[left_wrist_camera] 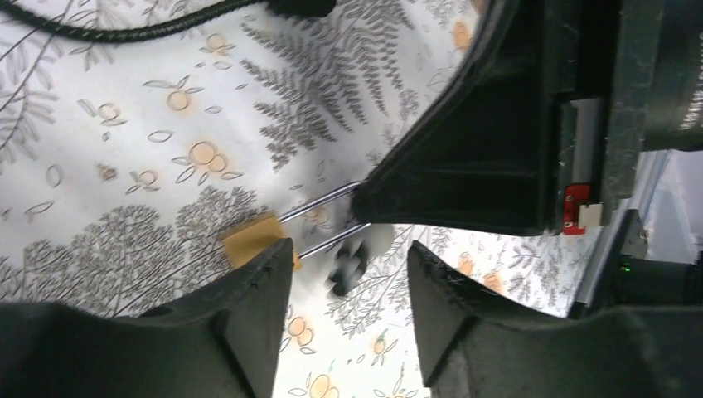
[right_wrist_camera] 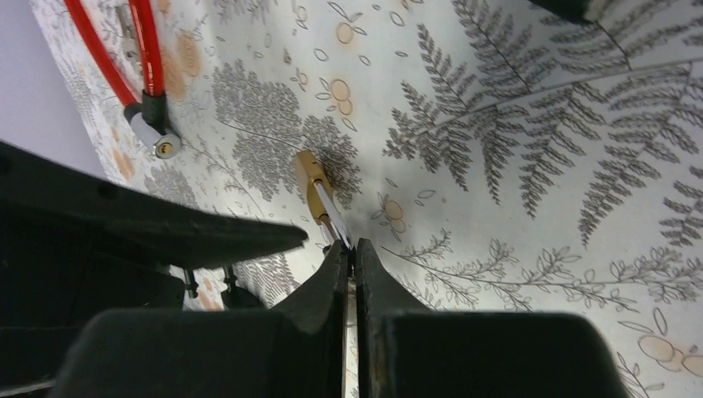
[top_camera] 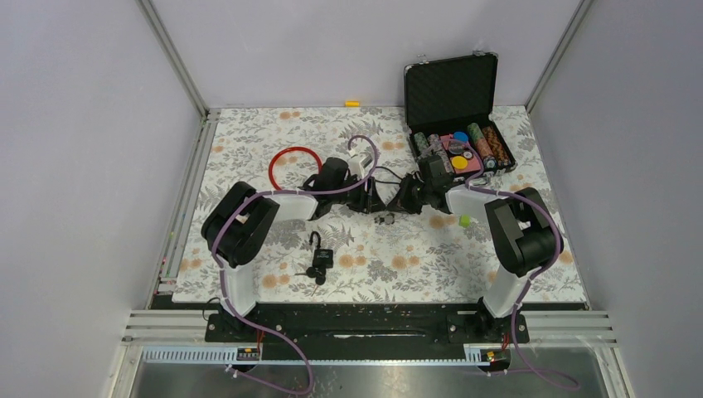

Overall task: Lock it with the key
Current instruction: Place the lock at the center of the board, then pick up the lock from the center of the board.

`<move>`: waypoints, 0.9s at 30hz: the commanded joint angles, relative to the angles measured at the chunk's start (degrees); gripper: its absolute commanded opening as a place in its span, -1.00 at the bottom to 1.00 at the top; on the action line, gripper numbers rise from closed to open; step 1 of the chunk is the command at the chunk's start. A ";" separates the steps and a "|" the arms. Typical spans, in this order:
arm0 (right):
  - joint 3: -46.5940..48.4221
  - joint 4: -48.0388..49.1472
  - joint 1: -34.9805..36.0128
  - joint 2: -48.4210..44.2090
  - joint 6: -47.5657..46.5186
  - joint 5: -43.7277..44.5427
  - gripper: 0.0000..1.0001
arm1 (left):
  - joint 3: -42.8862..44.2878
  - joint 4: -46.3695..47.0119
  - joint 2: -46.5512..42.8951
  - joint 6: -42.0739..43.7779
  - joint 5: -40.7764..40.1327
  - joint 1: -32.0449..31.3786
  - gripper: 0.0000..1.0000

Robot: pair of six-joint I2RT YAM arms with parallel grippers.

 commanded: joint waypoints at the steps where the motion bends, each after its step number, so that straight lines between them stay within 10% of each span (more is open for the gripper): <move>1: 1.03 -9.09 0.50 -1.97 -2.12 6.32 -0.58 | 1.20 -2.89 -5.03 2.10 -6.87 0.24 0.14; 7: 1.19 -14.37 0.59 -8.12 -5.14 13.09 -0.07 | -3.95 -3.81 -15.17 2.75 -11.94 1.79 0.30; 15: 4.37 -16.38 9.18 -12.23 -12.47 18.02 0.14 | -13.90 -8.96 -35.66 2.99 -25.23 4.10 0.46; 21: 13.82 -18.19 22.97 -4.55 -16.94 16.94 0.28 | -16.97 -18.50 -54.05 4.81 -41.43 4.14 0.96; 27: 29.14 -28.58 31.53 5.72 -11.12 25.67 0.39 | -15.63 -28.93 -69.45 6.11 -55.97 4.15 0.98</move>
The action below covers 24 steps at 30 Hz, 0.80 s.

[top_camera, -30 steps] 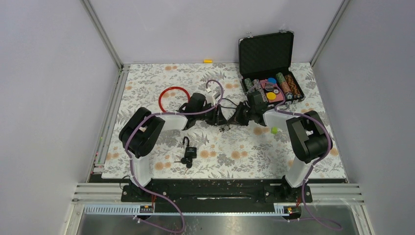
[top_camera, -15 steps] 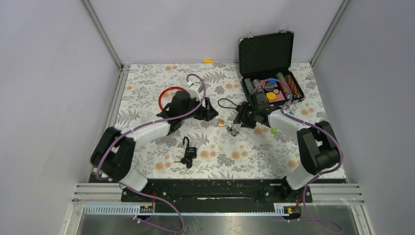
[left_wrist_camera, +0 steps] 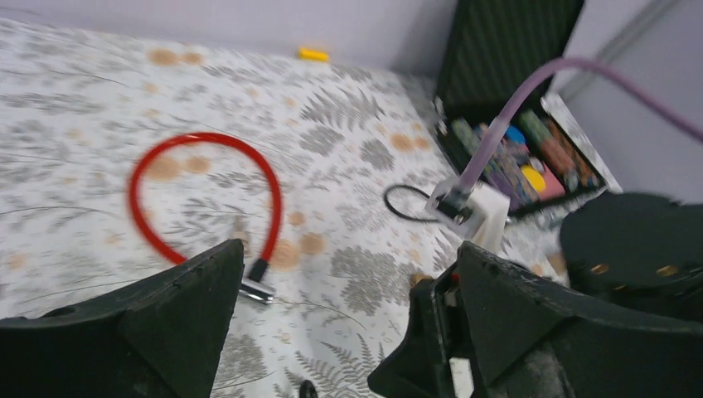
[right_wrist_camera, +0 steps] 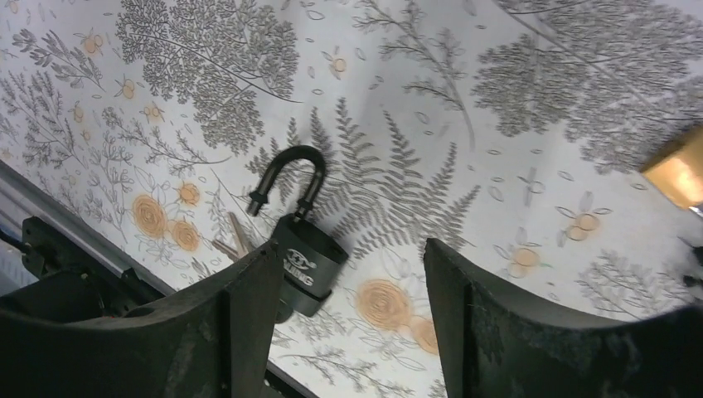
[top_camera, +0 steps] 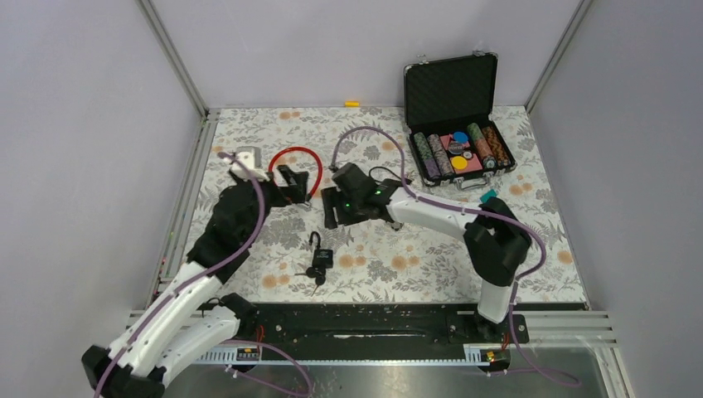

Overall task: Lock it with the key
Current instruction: Pick up the lock from the center of the board.

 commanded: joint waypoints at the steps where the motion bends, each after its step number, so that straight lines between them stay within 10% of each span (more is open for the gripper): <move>1: 9.29 -9.05 4.51 5.53 4.50 8.89 0.39 | 1.22 -7.34 -8.93 1.92 -16.44 0.13 0.98; 24: 32.06 -25.14 13.40 25.33 14.09 17.31 -0.10 | 9.07 -24.88 -14.37 -3.67 -25.63 0.05 0.98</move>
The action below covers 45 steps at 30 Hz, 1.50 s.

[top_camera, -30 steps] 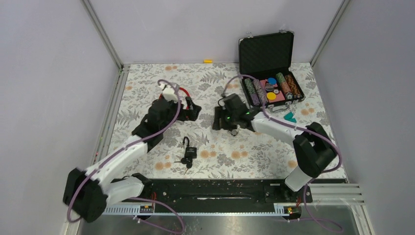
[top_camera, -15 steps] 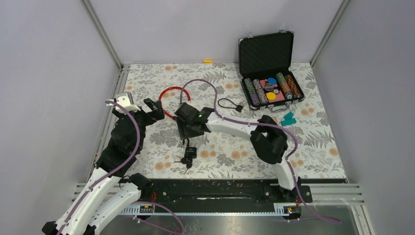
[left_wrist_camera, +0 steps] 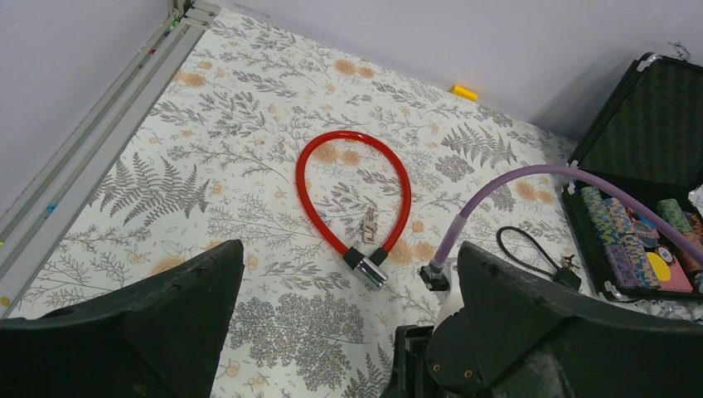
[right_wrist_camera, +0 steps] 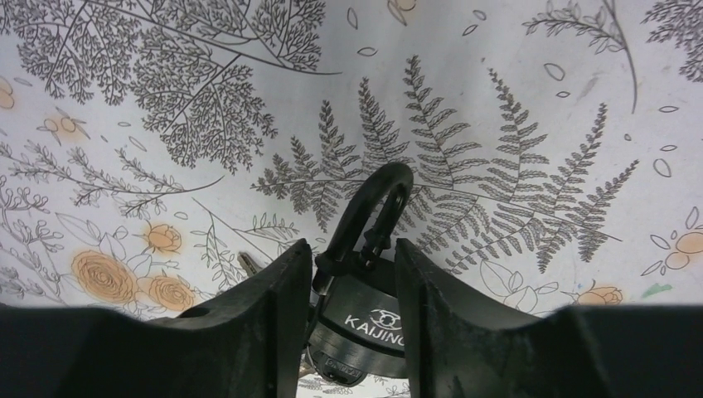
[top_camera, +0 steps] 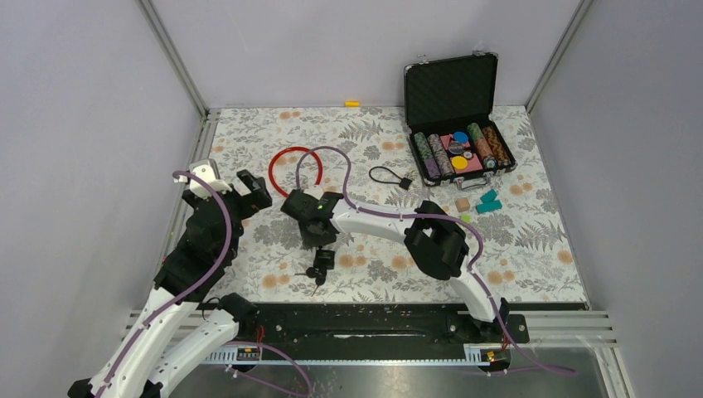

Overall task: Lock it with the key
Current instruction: Pick up the lock from the center of the board.

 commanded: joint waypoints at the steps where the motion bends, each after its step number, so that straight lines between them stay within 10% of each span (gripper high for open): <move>1: 2.49 -2.40 0.05 0.27 2.03 3.98 -0.13 | 2.10 -0.25 -0.96 -0.09 -0.28 0.08 0.98; 15: 6.41 -3.72 -0.14 3.34 4.60 4.96 0.04 | 1.77 -1.56 -1.47 -0.38 0.34 0.05 0.98; 22: 6.11 -3.68 -0.35 3.68 6.84 6.49 -0.21 | 1.08 -1.37 -2.72 -0.12 0.65 0.06 0.98; 27: 5.27 -2.76 -0.71 1.20 6.24 8.31 -1.00 | 1.14 -1.39 -3.06 -0.43 2.34 0.09 0.98; 45: -10.55 8.89 -7.55 -30.59 0.20 16.85 -1.00 | -1.97 16.59 4.65 -1.32 25.13 0.06 0.98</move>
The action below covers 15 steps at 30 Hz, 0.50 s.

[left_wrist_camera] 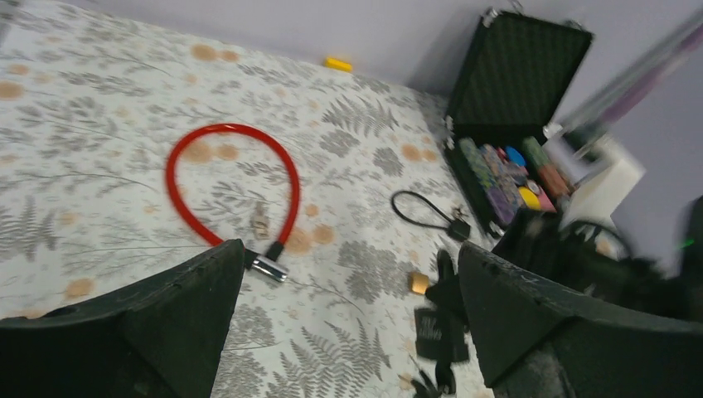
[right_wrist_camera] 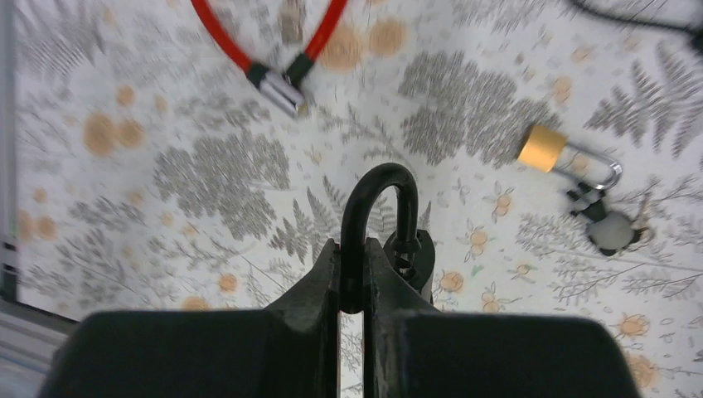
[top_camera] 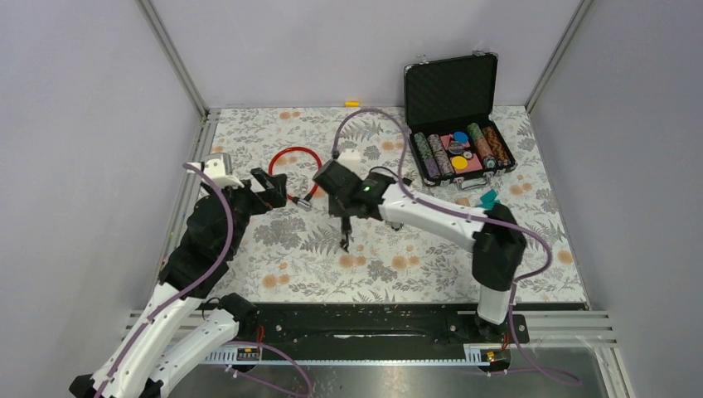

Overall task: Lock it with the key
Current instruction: Pick up the lock from the center of the board.

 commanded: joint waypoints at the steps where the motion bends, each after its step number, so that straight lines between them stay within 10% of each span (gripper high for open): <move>1: 2.45 3.49 -2.73 -9.22 -1.37 5.76 -1.00 | -1.35 10.53 3.83 -1.32 12.03 0.05 0.98; 8: 6.44 4.29 -7.21 -14.10 0.37 3.72 -1.00 | 0.52 25.20 15.64 1.84 34.16 -0.07 0.98; 15: 12.86 4.40 -8.78 -15.72 0.57 5.14 -1.00 | 5.99 31.60 24.61 7.33 39.22 -2.94 0.98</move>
